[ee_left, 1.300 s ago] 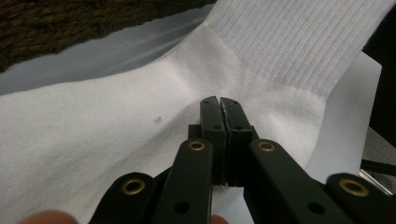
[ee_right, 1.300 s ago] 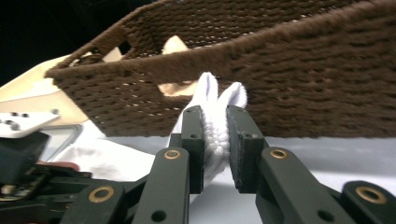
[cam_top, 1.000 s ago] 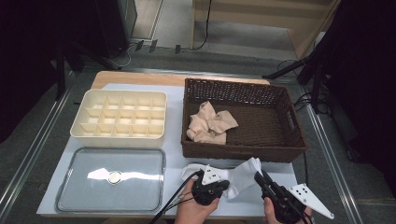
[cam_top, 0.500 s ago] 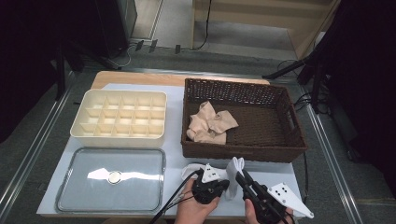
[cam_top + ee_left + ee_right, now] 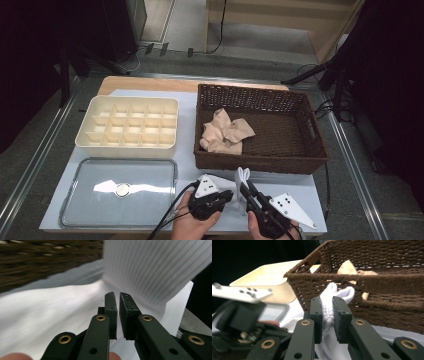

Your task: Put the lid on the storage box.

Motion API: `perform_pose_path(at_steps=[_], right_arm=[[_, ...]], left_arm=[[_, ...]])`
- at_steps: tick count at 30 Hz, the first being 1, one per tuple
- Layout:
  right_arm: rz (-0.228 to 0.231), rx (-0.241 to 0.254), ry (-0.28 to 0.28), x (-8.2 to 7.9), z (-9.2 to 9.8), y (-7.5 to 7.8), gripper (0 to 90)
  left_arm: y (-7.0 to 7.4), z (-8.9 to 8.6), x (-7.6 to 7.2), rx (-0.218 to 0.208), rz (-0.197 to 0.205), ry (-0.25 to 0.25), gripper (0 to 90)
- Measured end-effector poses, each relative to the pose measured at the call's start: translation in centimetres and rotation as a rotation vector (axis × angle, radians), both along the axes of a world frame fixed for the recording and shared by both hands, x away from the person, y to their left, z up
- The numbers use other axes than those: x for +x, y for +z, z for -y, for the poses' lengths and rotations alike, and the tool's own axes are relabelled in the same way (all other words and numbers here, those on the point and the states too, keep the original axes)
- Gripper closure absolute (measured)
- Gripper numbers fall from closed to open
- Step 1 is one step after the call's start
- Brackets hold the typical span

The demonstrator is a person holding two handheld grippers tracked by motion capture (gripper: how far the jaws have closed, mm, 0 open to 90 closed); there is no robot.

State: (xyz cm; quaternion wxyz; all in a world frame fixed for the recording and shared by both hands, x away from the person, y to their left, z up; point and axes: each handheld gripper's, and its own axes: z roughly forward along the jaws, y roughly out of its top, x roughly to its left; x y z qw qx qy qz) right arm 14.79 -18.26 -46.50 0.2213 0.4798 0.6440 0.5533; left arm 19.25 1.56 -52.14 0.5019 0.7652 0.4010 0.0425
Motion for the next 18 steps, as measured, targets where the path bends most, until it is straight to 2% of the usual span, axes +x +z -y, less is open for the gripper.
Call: perform_pose_path(at_steps=[9,15,18], right_arm=[[-0.004,-0.028,0.019,0.5,-2.5,-1.0,79.8],[-0.020,-0.053,0.040,1.4,-4.3,-2.6,79.8],[-0.024,-0.068,0.053,1.7,-5.2,-3.3,79.7]], left_arm=[[1.6,-4.9,-1.0,-0.003,0.058,0.053,85.3],[1.5,-7.2,-0.9,0.008,0.068,0.097,84.9],[1.0,-8.0,-0.6,0.020,0.054,0.114,84.9]])
